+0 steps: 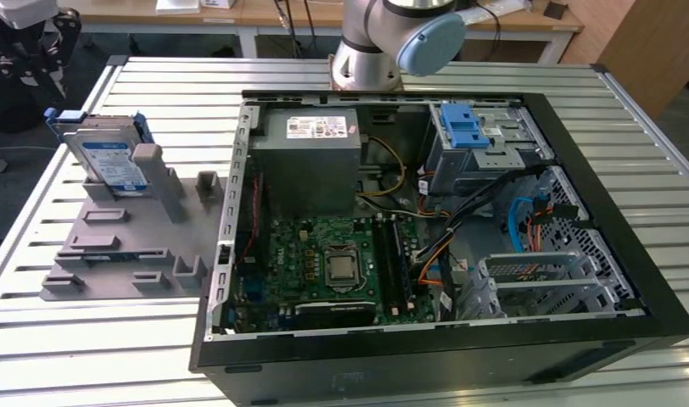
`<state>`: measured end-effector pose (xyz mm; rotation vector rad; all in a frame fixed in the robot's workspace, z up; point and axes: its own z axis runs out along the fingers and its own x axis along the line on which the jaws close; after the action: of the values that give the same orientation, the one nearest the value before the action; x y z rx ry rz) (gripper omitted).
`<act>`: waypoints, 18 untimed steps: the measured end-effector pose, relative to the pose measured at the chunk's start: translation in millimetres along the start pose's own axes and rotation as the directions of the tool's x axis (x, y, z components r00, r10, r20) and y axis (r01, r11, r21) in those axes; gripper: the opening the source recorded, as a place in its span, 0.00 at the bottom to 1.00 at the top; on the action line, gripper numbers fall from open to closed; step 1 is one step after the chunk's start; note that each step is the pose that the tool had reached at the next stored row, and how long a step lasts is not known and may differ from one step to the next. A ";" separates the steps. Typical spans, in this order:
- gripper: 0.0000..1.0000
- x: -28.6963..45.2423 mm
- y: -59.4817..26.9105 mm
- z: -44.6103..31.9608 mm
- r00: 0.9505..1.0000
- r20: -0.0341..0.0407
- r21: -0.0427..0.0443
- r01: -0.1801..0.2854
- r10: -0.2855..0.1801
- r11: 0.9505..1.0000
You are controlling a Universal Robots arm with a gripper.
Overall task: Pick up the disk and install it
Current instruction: 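Pick up the disk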
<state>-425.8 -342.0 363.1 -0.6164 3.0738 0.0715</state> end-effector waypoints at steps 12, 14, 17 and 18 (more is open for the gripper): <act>0.11 0.0 0.0 0.5 0.983 -0.008 -0.003 0.186 -0.186 0.983; 0.11 0.0 0.0 0.5 0.976 -0.009 -0.004 0.217 -0.217 0.976; 0.11 0.0 0.0 0.7 0.965 -0.011 -0.005 0.262 -0.262 0.965; 0.11 0.0 0.0 0.7 0.961 -0.011 -0.006 0.277 -0.277 0.961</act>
<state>-425.8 -342.0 362.4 -1.0428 2.9633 0.0722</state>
